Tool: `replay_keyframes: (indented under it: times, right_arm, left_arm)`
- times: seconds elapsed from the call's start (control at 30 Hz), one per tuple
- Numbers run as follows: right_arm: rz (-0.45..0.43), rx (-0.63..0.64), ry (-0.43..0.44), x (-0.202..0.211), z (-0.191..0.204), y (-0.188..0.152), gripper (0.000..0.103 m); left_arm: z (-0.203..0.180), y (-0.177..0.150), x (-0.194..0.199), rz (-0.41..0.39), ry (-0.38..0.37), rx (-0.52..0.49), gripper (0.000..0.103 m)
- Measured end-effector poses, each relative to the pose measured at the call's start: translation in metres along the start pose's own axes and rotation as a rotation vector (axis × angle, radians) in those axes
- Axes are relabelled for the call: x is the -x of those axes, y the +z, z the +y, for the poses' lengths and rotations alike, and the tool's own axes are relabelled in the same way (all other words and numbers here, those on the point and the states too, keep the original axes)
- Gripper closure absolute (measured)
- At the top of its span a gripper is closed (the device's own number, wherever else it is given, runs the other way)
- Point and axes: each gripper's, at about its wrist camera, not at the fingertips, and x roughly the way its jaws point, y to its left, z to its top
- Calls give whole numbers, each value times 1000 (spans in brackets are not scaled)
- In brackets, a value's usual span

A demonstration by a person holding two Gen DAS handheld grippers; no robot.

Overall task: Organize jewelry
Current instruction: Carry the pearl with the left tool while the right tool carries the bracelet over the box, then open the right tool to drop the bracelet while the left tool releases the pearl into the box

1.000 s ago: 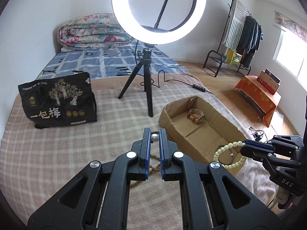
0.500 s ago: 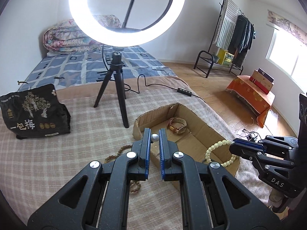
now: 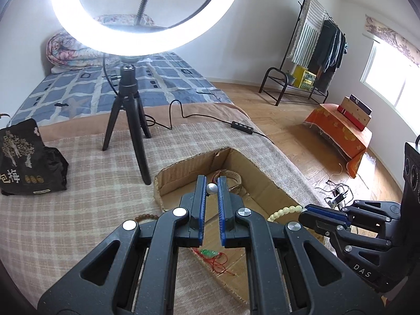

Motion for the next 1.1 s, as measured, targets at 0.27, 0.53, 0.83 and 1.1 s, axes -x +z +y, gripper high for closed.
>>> replay_keyframes:
  times: [0.27, 0.53, 0.83, 1.1]
  right_arm:
    - [18, -30, 12, -11, -15, -6, 97]
    - [9, -47, 21, -10, -19, -9, 45]
    - [-7, -40, -16, -9, -13, -14, 0]
    - [7, -23, -32, -9, -4, -16, 0]
  left_arm:
    - [-6, 1, -18, 17, 9, 5, 97]
    - [-14, 0, -14, -34, 48, -15, 30]
    - [-15, 2, -12, -23, 59, -16, 21]
    - [-15, 2, -2, -30, 65, -23, 16]
